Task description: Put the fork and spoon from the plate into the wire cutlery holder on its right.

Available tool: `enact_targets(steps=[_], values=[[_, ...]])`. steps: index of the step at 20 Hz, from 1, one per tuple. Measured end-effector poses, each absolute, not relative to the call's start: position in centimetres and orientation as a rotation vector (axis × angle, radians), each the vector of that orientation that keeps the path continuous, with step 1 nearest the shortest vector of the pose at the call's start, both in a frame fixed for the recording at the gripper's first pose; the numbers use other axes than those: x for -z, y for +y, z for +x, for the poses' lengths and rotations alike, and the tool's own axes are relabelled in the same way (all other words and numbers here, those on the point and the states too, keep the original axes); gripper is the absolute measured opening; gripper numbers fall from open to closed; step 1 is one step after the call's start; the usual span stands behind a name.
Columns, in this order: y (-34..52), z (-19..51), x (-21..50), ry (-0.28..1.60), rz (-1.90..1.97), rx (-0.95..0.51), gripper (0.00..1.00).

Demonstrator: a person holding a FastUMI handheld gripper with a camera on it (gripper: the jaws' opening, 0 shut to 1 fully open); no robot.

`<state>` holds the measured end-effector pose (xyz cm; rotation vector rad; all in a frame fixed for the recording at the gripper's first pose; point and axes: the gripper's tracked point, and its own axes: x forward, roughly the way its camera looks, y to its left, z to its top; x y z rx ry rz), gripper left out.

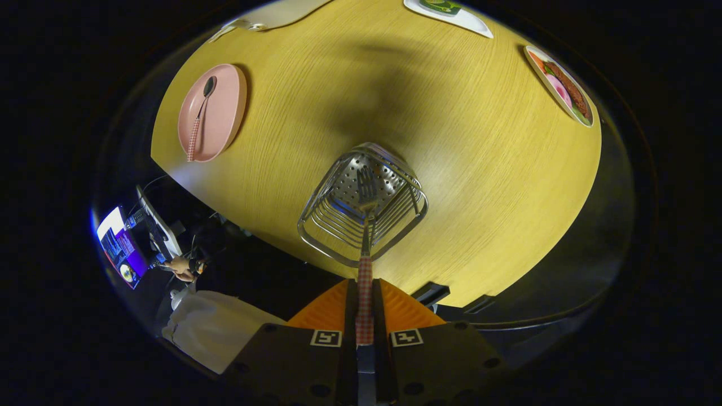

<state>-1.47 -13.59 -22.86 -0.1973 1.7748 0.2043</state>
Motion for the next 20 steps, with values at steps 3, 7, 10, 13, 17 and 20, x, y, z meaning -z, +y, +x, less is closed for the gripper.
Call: enact_targets(steps=[3, 7, 10, 13, 17, 20], values=[[-13.4, 0.0, 22.0, 1.701, -0.15, -0.182, 0.45], [-12.4, 0.8, 20.6, 1.615, -0.074, -0.196, 0.74], [-11.6, 0.9, 18.8, 1.533, -0.031, -0.215, 0.9], [-11.4, 0.1, 17.0, 1.453, 0.011, -0.213, 1.0], [-11.5, -0.7, 14.7, 1.307, 0.039, -0.182, 1.0], [-10.6, -0.9, 13.1, 1.184, 0.066, -0.172, 0.99]])
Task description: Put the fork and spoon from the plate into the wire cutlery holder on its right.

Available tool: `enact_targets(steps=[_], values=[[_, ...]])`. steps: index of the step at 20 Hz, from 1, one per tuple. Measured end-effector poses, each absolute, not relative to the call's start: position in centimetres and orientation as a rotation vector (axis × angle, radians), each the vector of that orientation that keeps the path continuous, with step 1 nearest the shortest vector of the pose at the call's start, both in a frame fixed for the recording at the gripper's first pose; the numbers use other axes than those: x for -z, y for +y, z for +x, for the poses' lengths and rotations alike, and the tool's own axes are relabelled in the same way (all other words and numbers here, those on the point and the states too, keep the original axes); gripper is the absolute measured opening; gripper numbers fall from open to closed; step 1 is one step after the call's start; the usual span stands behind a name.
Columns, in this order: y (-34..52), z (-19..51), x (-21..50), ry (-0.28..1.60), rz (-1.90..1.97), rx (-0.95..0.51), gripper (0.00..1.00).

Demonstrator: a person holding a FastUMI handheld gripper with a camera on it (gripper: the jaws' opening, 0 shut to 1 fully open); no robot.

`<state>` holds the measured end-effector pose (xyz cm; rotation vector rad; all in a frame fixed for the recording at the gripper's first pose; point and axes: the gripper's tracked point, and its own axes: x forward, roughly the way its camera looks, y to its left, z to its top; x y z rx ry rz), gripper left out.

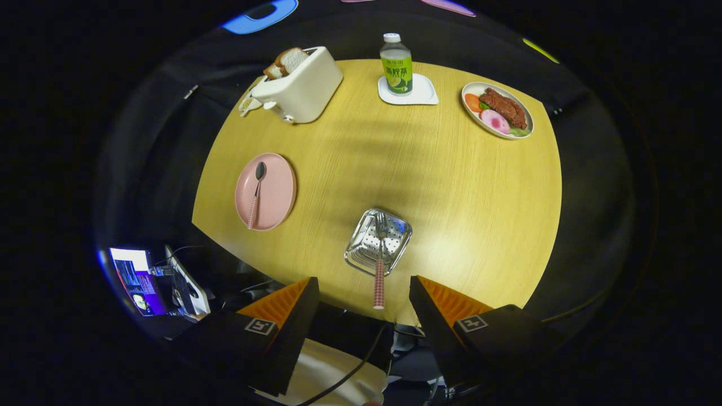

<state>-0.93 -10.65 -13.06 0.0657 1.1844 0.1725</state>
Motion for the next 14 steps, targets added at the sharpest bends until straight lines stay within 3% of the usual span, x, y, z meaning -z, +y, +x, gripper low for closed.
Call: enact_targets(steps=[14], values=[[-2.6, -1.9, 9.2, 0.664, -0.096, -0.223, 1.0]])
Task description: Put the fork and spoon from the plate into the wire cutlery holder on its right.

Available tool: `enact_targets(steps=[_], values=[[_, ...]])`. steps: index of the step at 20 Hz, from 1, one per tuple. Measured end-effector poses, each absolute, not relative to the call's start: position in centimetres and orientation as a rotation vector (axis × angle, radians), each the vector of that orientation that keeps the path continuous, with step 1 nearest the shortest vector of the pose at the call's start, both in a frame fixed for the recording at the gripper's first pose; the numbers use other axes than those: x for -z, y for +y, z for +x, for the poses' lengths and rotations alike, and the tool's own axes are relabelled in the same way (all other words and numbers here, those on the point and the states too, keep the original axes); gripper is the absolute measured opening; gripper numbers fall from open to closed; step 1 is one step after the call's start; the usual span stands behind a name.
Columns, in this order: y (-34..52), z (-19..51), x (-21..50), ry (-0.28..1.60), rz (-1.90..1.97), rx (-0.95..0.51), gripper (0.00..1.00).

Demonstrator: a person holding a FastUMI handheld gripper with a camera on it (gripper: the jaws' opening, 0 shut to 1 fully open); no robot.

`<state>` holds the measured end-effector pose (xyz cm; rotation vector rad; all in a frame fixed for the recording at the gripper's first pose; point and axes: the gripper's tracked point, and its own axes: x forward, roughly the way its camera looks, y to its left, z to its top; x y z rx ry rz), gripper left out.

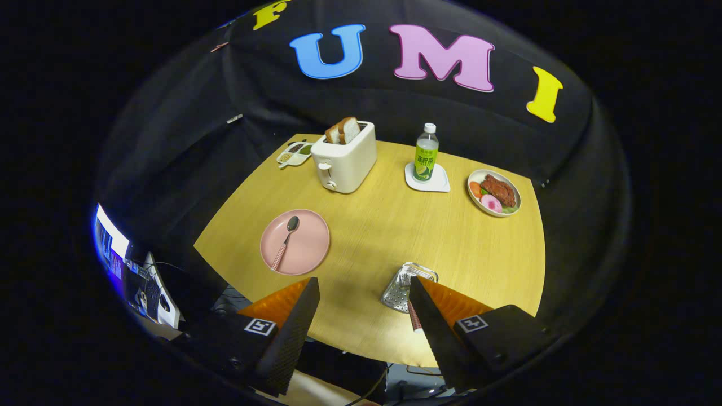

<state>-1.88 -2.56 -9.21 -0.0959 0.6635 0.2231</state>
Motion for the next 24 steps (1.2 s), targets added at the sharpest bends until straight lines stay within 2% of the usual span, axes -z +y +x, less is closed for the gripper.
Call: enact_targets(steps=[4, 11, 18, 24], values=[[2.4, -1.6, 10.7, 0.632, -0.097, -0.278, 1.0], [11.2, 0.5, 16.1, 0.696, -0.06, -0.366, 1.0], [17.3, 6.1, 20.7, 0.77, -0.047, -0.364, 1.0], [18.8, 8.3, 26.4, 0.895, -0.113, -0.355, 1.0]])
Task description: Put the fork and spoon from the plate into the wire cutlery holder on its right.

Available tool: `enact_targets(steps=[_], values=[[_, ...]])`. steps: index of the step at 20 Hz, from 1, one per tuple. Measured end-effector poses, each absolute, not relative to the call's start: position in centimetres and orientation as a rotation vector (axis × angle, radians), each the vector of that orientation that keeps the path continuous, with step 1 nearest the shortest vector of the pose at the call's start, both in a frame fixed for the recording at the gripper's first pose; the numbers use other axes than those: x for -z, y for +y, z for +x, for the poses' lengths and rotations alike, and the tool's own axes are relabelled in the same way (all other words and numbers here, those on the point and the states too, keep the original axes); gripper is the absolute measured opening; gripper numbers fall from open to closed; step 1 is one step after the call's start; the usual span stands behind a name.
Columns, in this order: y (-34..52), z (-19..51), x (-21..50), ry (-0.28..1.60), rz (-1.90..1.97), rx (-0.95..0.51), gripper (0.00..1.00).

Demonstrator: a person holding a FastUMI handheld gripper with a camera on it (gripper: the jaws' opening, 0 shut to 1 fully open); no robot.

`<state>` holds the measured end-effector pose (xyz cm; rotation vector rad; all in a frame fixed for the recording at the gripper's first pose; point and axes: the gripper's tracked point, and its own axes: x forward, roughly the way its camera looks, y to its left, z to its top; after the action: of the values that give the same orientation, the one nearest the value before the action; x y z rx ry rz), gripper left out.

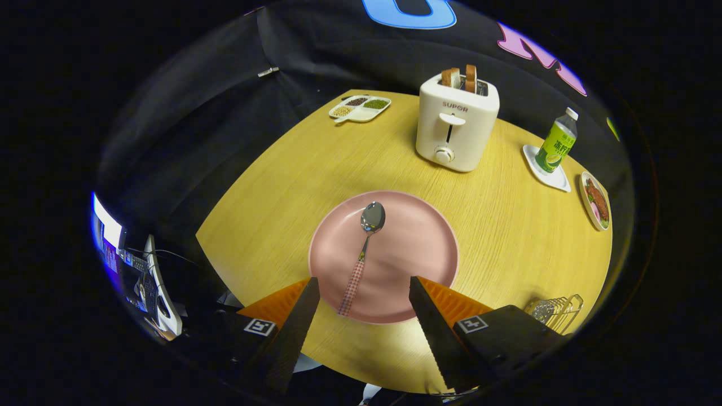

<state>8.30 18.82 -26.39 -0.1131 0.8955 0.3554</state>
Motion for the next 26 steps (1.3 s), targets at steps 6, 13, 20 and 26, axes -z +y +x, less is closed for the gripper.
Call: enact_targets(steps=[6, 13, 20, 26], values=[[20.0, 9.2, 30.7, 1.019, -0.123, -0.34, 0.97], [20.8, 9.1, 33.0, 1.094, -0.135, -0.329, 0.62], [20.7, 9.0, 34.6, 1.149, -0.111, -0.315, 0.26], [18.8, 9.7, 32.4, 1.135, -0.052, -0.317, 0.12]])
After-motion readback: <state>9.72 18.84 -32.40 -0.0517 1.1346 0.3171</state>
